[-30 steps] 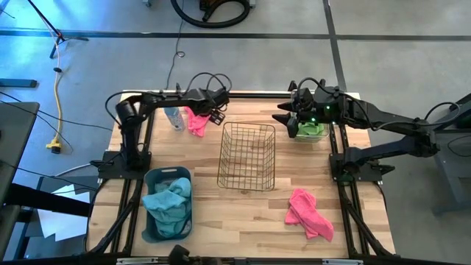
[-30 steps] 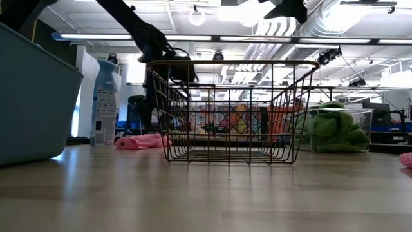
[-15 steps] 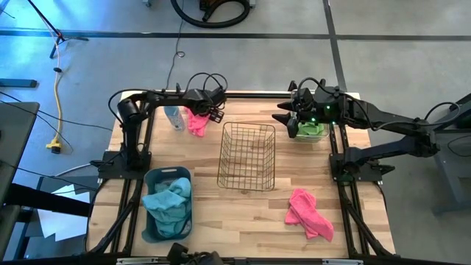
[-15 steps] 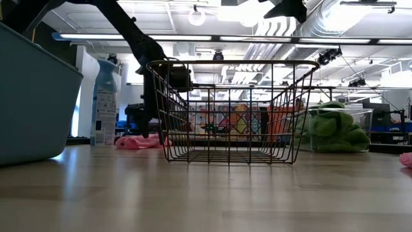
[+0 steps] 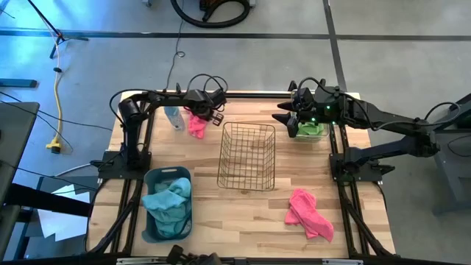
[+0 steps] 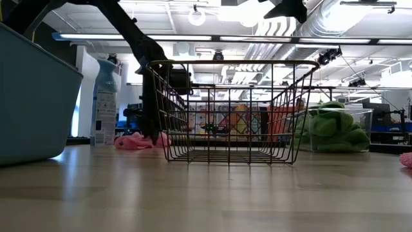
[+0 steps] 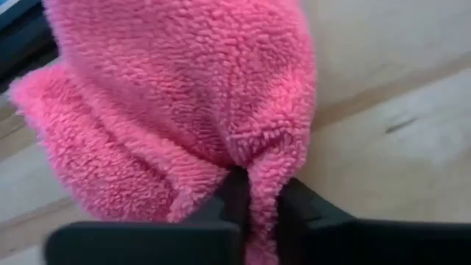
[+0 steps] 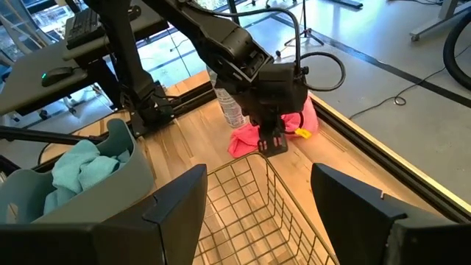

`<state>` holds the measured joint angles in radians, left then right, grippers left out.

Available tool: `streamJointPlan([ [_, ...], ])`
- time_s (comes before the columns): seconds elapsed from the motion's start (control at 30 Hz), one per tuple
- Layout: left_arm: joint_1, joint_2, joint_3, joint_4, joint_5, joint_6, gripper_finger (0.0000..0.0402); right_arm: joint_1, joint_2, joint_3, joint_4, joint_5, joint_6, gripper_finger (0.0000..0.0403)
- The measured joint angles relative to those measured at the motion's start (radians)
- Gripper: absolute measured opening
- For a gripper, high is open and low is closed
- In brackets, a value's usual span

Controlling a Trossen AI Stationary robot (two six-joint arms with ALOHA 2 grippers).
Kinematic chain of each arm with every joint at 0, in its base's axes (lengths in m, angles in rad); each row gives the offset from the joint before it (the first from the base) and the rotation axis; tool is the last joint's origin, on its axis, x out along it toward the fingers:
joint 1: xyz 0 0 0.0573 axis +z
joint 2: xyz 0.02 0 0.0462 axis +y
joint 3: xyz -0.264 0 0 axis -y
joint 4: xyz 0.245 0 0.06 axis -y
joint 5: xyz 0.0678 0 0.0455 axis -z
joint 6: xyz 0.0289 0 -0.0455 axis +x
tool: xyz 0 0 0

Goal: Sort microfiber towel by color & place in baskets
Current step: Put the top pink microfiber cloth into the gold wire basket

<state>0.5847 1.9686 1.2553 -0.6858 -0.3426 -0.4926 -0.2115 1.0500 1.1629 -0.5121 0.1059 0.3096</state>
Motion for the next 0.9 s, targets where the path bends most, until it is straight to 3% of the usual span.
streamJointPlan([
  [0.2,-0.002,-0.122,-0.002,-0.019,-0.003,0.045,0.0011,0.000,0.000,0.000,0.000,0.000,0.000,0.0241],
  [0.57,0.003,-0.510,0.000,0.105,-0.046,0.210,0.0002,0.000,0.000,0.000,0.001,0.002,-0.007,0.0241],
  [0.8,-0.006,-0.687,0.000,0.256,0.060,0.280,0.0001,0.000,0.000,0.000,0.001,0.013,-0.023,0.0241],
  [0.9,-0.018,-0.726,0.000,0.343,0.169,0.315,0.0001,0.000,0.000,0.000,0.001,0.026,-0.023,0.0241],
])
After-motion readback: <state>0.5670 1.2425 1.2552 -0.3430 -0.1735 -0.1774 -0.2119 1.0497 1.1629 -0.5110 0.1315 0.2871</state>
